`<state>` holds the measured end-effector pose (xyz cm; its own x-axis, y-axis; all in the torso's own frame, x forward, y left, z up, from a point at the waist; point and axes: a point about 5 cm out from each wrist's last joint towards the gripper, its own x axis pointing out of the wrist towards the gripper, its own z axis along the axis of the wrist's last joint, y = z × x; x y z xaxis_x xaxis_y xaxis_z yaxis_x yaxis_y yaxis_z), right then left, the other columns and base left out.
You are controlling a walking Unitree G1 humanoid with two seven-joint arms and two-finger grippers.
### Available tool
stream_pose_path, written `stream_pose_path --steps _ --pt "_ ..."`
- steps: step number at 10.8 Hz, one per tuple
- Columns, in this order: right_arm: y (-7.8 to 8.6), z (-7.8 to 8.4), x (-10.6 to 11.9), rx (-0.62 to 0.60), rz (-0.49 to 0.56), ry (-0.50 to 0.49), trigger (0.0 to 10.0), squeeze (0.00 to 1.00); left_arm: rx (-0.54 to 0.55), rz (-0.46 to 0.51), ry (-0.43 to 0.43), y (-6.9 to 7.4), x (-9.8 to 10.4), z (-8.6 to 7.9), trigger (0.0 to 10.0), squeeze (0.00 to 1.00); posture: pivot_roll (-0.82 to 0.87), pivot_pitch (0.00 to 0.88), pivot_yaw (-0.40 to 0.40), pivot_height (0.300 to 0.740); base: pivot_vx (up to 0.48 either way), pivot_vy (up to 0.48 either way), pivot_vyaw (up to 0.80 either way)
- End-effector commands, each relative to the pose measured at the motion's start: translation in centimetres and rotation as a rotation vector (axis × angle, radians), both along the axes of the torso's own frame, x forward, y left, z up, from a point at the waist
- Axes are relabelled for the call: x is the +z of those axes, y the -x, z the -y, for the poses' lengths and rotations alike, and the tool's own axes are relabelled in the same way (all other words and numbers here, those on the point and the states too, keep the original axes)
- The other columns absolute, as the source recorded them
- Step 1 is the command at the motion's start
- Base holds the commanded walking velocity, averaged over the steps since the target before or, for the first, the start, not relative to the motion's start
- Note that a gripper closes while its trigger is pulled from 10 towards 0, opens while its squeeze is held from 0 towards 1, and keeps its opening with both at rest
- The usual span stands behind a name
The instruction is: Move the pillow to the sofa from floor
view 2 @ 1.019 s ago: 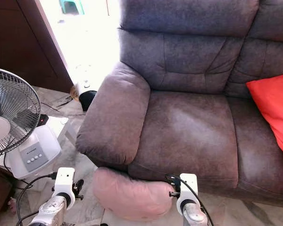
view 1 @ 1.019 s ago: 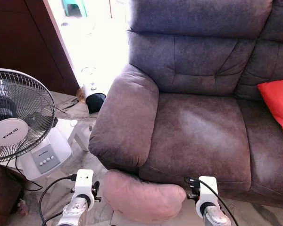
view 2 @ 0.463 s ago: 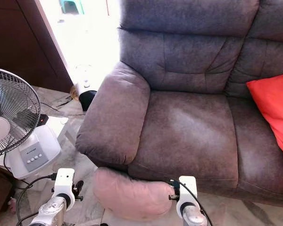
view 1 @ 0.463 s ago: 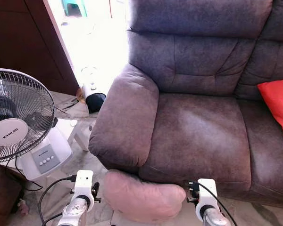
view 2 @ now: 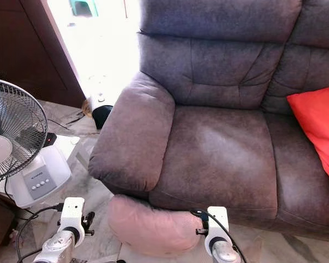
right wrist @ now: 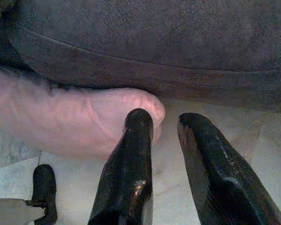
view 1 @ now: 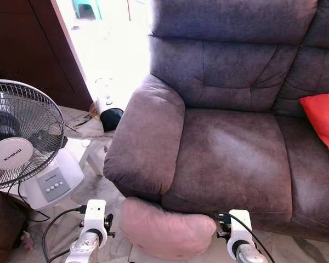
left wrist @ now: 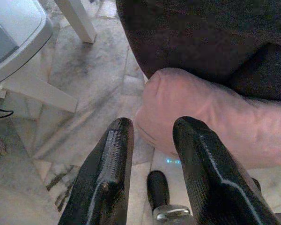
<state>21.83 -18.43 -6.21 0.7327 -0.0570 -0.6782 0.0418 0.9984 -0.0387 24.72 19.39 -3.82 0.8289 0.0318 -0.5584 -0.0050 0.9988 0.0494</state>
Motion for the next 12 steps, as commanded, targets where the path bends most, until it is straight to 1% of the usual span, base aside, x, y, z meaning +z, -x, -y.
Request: stream_pose_path --steps 1,8,9,11,12 --pt "0.58 -0.24 -0.42 0.007 -0.028 -0.004 10.0 0.00 0.017 -0.044 0.006 1.05 -0.76 -0.42 10.0 0.00 0.14 0.130 0.016 0.740 0.000 0.000 0.00" --pt "0.69 -0.17 -0.51 0.017 -0.040 0.002 10.0 0.00 0.026 -0.044 0.014 0.90 -0.73 -0.14 10.0 0.00 0.15 0.143 0.010 0.740 0.000 0.000 0.00" --pt "0.82 -0.15 -0.60 0.009 -0.049 -0.003 10.0 0.00 0.029 -0.045 0.015 0.95 -0.77 -0.16 10.0 0.00 0.15 0.144 0.009 0.735 0.000 0.000 0.00" --pt "0.84 -0.13 -0.58 0.005 -0.042 -0.007 10.0 0.00 0.034 -0.049 0.016 1.08 -0.81 -0.45 10.0 0.00 0.15 0.150 0.008 0.711 0.000 0.000 0.00" --pt "0.87 -0.13 -0.60 0.006 -0.042 -0.006 10.0 0.00 0.034 -0.049 0.015 1.08 -0.80 -0.49 10.0 0.00 0.15 0.150 0.008 0.711 0.000 0.000 0.00"
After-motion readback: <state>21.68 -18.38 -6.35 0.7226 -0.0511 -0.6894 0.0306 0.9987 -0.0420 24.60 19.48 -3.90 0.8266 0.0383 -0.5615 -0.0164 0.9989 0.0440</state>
